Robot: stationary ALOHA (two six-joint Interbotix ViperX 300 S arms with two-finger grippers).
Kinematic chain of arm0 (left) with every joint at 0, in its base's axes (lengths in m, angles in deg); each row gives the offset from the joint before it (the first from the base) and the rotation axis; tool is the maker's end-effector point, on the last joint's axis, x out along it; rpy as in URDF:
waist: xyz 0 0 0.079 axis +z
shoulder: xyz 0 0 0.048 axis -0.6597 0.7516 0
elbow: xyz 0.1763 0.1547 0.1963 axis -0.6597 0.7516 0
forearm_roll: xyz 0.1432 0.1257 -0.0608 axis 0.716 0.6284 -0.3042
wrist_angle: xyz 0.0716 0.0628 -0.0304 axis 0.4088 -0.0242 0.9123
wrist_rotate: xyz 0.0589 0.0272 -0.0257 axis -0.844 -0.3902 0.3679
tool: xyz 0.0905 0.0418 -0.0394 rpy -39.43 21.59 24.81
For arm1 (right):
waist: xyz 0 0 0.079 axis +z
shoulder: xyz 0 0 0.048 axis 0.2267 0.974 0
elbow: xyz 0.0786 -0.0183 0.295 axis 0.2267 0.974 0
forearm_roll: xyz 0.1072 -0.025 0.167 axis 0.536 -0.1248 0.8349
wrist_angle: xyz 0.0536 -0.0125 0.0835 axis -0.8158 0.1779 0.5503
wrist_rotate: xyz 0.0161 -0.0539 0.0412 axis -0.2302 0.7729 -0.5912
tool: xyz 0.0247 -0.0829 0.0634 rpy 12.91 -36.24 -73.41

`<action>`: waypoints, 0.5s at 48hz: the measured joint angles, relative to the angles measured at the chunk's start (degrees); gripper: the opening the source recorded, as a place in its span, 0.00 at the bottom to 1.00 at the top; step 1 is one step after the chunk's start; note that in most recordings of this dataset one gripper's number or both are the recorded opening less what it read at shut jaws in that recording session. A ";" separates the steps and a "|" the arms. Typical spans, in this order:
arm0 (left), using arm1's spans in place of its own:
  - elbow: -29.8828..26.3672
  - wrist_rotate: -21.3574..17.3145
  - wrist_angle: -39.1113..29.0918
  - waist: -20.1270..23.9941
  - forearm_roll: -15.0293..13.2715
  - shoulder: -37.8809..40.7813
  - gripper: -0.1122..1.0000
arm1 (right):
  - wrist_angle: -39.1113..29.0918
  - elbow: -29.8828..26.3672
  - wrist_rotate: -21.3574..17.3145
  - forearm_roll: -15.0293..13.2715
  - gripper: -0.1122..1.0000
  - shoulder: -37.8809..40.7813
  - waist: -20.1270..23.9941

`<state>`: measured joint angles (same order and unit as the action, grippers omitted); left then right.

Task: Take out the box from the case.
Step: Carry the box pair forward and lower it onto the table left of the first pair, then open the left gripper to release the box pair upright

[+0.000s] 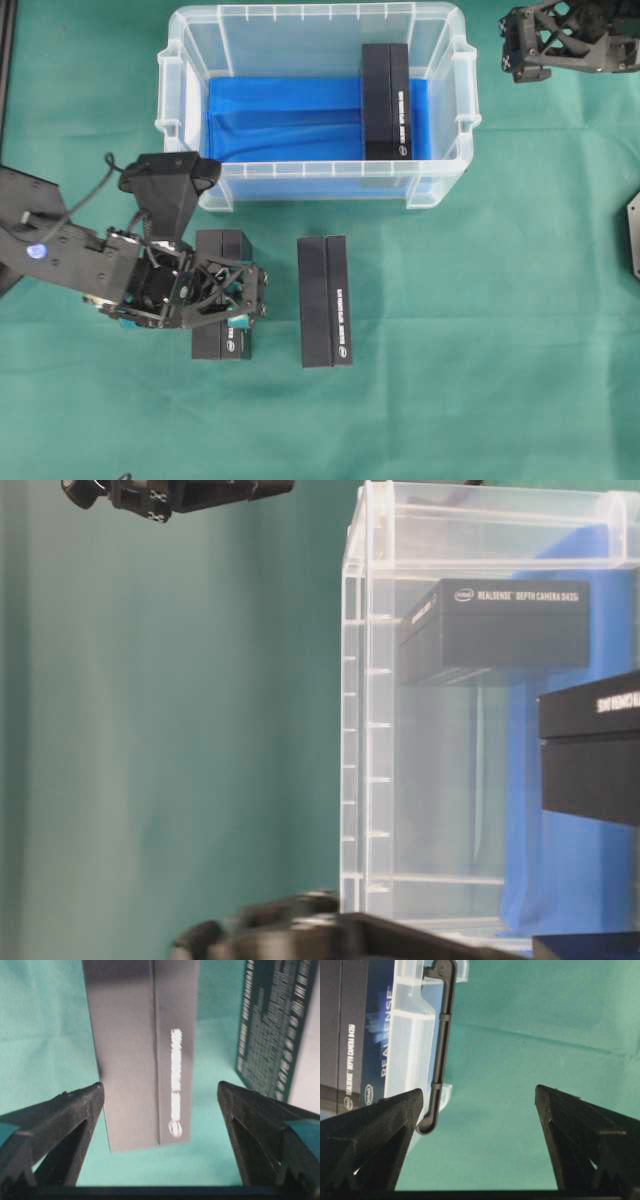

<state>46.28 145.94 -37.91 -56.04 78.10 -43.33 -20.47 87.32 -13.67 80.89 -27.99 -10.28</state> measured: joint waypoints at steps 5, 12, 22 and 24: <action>-2.02 0.00 -4.39 0.00 0.00 -1.49 0.96 | -0.09 0.00 0.00 0.00 0.92 0.00 0.00; -5.19 0.00 -9.49 0.00 0.00 -3.43 0.95 | 0.00 0.00 0.00 0.09 0.92 0.00 0.00; -7.82 0.00 -13.36 0.00 0.26 -5.01 0.95 | -0.09 -0.09 -0.09 0.00 0.92 0.00 0.00; -7.91 0.00 -13.54 0.00 0.26 -5.10 0.95 | 0.00 0.00 0.00 0.00 0.92 0.00 0.09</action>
<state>38.37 145.94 -51.44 -56.04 78.37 -48.43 -20.47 87.32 -13.67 80.89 -27.99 -10.19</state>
